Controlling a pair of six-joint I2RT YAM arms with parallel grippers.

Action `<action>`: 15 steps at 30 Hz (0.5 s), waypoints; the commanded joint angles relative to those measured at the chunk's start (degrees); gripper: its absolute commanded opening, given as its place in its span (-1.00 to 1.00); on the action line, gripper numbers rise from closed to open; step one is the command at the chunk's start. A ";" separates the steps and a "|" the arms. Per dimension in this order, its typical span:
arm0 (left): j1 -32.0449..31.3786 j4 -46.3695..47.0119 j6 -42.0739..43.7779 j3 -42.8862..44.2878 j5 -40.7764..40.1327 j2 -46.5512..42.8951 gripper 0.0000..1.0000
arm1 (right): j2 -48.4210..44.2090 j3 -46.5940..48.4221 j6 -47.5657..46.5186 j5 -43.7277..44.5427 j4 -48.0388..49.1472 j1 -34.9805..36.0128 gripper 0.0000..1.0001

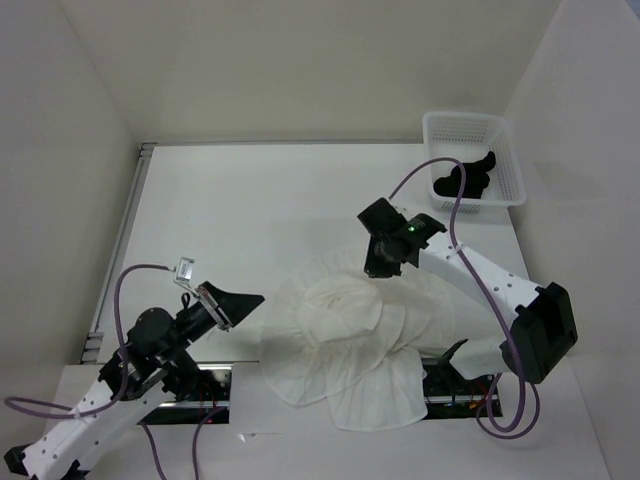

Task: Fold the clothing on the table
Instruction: Flatten the skirt out

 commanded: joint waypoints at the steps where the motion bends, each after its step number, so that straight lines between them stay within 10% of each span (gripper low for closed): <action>1: -0.04 -2.55 3.72 6.35 -3.53 10.62 -0.55 | -1.08 2.68 0.56 3.45 -3.73 0.30 -0.89; 2: -0.04 -1.34 5.82 7.76 -1.79 15.81 0.24 | -1.07 2.68 1.09 3.99 -3.74 0.30 -0.89; 3: -0.04 -0.11 10.28 9.16 0.06 26.04 0.52 | -1.07 2.68 1.09 3.99 -4.43 0.30 -0.89; 6: -0.57 5.87 17.15 14.09 5.52 40.52 0.32 | 0.25 1.63 1.09 5.57 -4.97 0.30 -0.89; 8: -0.57 1.68 17.89 19.51 3.26 49.37 -0.74 | 2.17 1.01 1.09 6.98 -4.97 0.30 -0.85; 9: -0.57 0.27 19.28 21.12 0.72 52.22 -0.81 | 2.18 0.22 1.09 7.85 -4.97 -0.31 -0.85; 11: -0.57 -0.27 21.04 23.41 2.08 59.58 -0.77 | 3.58 -0.31 1.09 7.86 -4.19 -0.31 -0.80; 13: -0.57 0.42 21.05 24.03 6.91 63.65 -0.15 | 4.20 -2.42 1.09 6.55 -2.69 -0.31 -0.65; 15: -0.57 1.92 21.05 24.56 10.17 69.10 -0.08 | 5.69 -3.47 1.09 5.23 -1.54 -0.31 -0.42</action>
